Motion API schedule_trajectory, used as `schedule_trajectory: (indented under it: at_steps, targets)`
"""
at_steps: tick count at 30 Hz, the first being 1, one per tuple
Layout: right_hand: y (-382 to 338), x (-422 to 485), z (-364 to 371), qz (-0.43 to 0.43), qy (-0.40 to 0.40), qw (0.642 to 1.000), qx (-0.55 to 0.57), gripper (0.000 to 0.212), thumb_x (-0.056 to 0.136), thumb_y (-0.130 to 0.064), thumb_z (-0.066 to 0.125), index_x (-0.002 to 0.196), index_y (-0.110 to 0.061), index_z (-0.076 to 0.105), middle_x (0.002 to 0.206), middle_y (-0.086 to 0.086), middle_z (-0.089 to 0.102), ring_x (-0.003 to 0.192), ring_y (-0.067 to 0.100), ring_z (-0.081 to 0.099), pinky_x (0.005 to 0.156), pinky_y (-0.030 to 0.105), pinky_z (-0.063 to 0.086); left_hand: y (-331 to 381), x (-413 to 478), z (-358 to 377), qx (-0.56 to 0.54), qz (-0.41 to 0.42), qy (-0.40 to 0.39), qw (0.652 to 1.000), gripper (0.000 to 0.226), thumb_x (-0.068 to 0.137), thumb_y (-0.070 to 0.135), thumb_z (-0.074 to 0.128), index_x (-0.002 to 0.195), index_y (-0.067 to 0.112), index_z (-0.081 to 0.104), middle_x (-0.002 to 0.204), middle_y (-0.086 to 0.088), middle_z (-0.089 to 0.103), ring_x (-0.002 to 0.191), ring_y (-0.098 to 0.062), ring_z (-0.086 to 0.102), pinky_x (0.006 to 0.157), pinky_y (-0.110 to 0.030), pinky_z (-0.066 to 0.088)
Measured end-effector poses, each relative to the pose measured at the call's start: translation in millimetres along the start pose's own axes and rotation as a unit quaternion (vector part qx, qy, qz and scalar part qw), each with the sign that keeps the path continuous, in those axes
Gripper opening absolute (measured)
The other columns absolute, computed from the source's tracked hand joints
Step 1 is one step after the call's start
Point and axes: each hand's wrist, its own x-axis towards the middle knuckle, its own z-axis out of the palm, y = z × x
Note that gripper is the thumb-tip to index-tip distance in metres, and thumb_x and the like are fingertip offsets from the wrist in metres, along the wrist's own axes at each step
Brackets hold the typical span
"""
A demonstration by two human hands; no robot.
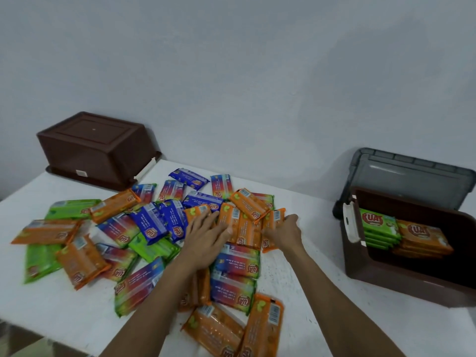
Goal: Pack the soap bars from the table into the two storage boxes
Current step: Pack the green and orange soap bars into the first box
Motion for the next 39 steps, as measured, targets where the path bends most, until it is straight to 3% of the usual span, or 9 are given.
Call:
schedule_trajectory:
  at_steps: [4,7,11,14,19,23,28,36,39]
  targets:
    - [7.9,-7.7,-0.9,0.005,-0.031,0.996,0.089,0.013,0.087,-0.013,0.072,0.083,-0.020,0.061,0.095,0.007,0.072,0.086,0.024,0.070,0.085,0.046,0.058,-3.1,-4.5,-9.9,-0.111,0.007,-0.003,0.994,0.071,0.088,0.062,0.016,0.142,0.027,0.048,0.159,0.007,0.026,0.149,-0.011,0.006,0.118,-0.041,-0.002]
    - [10.5,-16.9,-5.8,-0.009,-0.050,0.986,0.159,0.010,0.090,-0.015,0.069,0.095,-0.021,0.064,0.099,0.004,0.073,0.089,0.023,0.072,0.082,0.045,0.059,-11.8,-16.2,-20.0,-0.208,-0.013,0.062,0.976,0.059,0.094,0.057,0.029,0.133,0.024,0.058,0.147,0.006,0.044,0.138,-0.013,0.036,0.115,-0.048,0.028]
    - [3.4,-31.1,-11.7,-0.056,-0.062,0.975,0.205,0.011,0.091,-0.019,0.068,0.102,-0.020,0.066,0.101,0.004,0.074,0.088,0.022,0.073,0.077,0.042,0.060,-32.2,-30.7,-30.9,-0.138,-0.056,0.192,0.970,0.039,0.099,0.047,0.044,0.121,0.023,0.065,0.129,0.006,0.054,0.120,-0.012,0.049,0.101,-0.040,0.043]
    - [-8.2,-41.4,-12.8,-0.077,-0.085,0.969,0.220,0.022,0.091,-0.026,0.068,0.112,-0.018,0.065,0.103,0.002,0.074,0.087,0.021,0.074,0.076,0.042,0.061,-50.6,-40.7,-34.6,-0.057,-0.186,0.224,0.955,0.039,0.096,0.050,0.048,0.119,0.022,0.063,0.123,-0.004,0.055,0.111,-0.022,0.054,0.090,-0.038,0.048]
    - [-24.9,-54.4,-7.1,-0.085,-0.128,0.957,0.245,0.028,0.091,-0.024,0.069,0.116,-0.014,0.064,0.103,0.004,0.075,0.085,0.022,0.075,0.070,0.038,0.062,-89.3,-50.2,-40.1,-0.005,-0.338,0.130,0.932,0.072,0.084,0.075,0.041,0.121,0.015,0.055,0.128,-0.014,0.057,0.120,-0.035,0.052,0.099,-0.052,0.044]
    - [-31.1,-63.2,-1.1,-0.090,-0.162,0.947,0.261,0.028,0.089,-0.021,0.070,0.115,-0.014,0.064,0.102,0.005,0.076,0.085,0.024,0.075,0.077,0.044,0.061,-98.2,-54.1,-53.1,0.004,-0.314,0.087,0.945,0.086,0.072,0.082,0.052,0.127,0.016,0.048,0.129,-0.011,0.060,0.118,-0.033,0.056,0.096,-0.050,0.046]
    - [-31.6,-68.4,5.6,-0.097,-0.175,0.943,0.264,0.023,0.090,-0.020,0.069,0.113,-0.017,0.065,0.098,0.002,0.077,0.084,0.023,0.076,0.073,0.041,0.060,-95.2,-54.6,-66.7,-0.047,-0.273,0.041,0.960,0.074,0.082,0.075,0.049,0.128,0.017,0.050,0.128,-0.010,0.062,0.112,-0.029,0.060,0.091,-0.042,0.051]
    - [-27.7,-68.7,12.0,-0.091,-0.178,0.946,0.254,0.022,0.090,-0.022,0.070,0.111,-0.020,0.066,0.097,0.001,0.077,0.084,0.023,0.076,0.077,0.044,0.060,-96.8,-36.3,-63.1,-0.031,-0.352,-0.029,0.935,0.139,0.046,0.105,0.023,0.150,0.013,0.026,0.154,-0.015,0.032,0.137,-0.036,0.037,0.109,-0.055,0.035]
    - [-27.4,-68.0,13.2,-0.086,-0.180,0.946,0.256,0.021,0.089,-0.022,0.071,0.110,-0.022,0.066,0.099,0.002,0.077,0.084,0.023,0.076,0.079,0.046,0.060,-99.0,-36.4,-62.2,-0.025,-0.347,-0.046,0.936,0.142,0.037,0.101,0.047,0.149,0.018,0.024,0.154,-0.013,0.032,0.140,-0.036,0.034,0.110,-0.057,0.033]
